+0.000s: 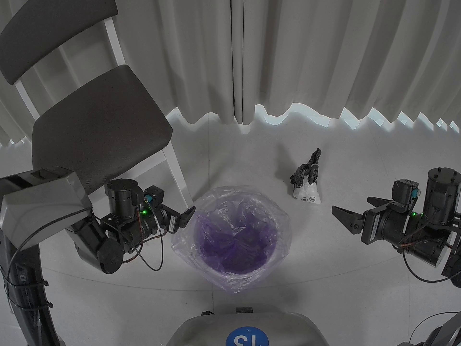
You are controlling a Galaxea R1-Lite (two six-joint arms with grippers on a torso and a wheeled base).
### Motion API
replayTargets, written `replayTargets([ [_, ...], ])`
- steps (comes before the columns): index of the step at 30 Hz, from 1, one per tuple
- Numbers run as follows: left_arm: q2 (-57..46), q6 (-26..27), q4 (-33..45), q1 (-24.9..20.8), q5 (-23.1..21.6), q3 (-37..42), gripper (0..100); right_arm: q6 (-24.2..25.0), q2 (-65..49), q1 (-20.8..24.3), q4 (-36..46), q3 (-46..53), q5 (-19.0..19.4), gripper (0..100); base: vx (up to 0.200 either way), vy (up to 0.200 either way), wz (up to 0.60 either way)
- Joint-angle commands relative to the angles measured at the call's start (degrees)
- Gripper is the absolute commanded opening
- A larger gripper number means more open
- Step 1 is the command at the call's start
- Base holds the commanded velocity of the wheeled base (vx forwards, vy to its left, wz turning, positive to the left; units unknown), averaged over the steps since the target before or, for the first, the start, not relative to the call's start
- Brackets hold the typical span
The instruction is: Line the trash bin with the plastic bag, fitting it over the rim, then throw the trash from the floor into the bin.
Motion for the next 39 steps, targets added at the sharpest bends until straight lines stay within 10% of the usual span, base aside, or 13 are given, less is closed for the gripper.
replayTargets([
  [1, 3.80, -0.05, 1.03, -0.51, 0.14, -4.23, 100, 0.01, -0.01, 0.02, 0.15, 0.07, -0.01, 100, 0.000, 0.000, 0.00],
  [39, 22.43, -6.29, 1.47, 2.12, -0.38, -20.40, 100, 0.62, 4.29, -0.59, -0.38, 0.60, 0.25, 100, 0.000, 0.000, 0.00],
])
